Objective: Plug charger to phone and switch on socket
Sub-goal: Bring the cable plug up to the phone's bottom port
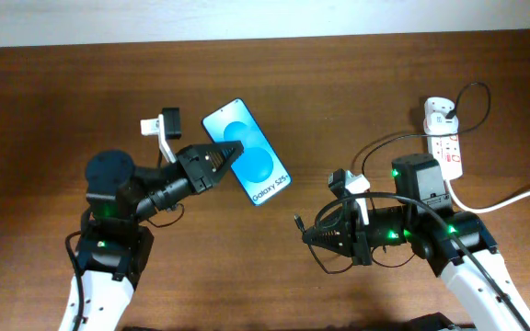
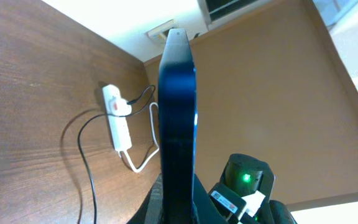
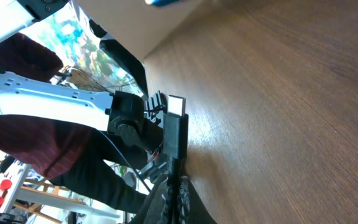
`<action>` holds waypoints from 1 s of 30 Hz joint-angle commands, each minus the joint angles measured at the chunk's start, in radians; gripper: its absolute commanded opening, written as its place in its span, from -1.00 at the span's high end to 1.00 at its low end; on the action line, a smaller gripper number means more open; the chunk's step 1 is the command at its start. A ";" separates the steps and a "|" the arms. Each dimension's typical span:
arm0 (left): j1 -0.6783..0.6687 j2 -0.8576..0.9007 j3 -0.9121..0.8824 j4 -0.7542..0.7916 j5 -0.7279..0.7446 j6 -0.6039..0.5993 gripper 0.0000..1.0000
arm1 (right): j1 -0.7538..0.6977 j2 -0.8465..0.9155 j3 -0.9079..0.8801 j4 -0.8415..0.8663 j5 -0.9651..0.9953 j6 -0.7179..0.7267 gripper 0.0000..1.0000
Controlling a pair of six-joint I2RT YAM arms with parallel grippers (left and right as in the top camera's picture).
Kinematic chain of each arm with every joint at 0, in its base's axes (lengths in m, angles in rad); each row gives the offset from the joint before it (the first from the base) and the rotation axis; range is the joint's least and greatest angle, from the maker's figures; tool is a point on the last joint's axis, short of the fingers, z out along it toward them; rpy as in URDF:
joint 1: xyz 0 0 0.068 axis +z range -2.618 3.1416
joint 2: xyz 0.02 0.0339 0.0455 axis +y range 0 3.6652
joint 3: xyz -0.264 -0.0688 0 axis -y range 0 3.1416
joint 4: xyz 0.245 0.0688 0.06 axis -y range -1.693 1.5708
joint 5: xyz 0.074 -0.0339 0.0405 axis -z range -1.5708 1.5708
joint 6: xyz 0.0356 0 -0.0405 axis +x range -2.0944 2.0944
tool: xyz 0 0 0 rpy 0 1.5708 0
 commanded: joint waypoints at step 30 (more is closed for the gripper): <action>-0.116 0.092 0.018 -0.041 -0.011 0.115 1.00 | 0.157 -0.056 0.010 0.041 0.271 0.166 0.91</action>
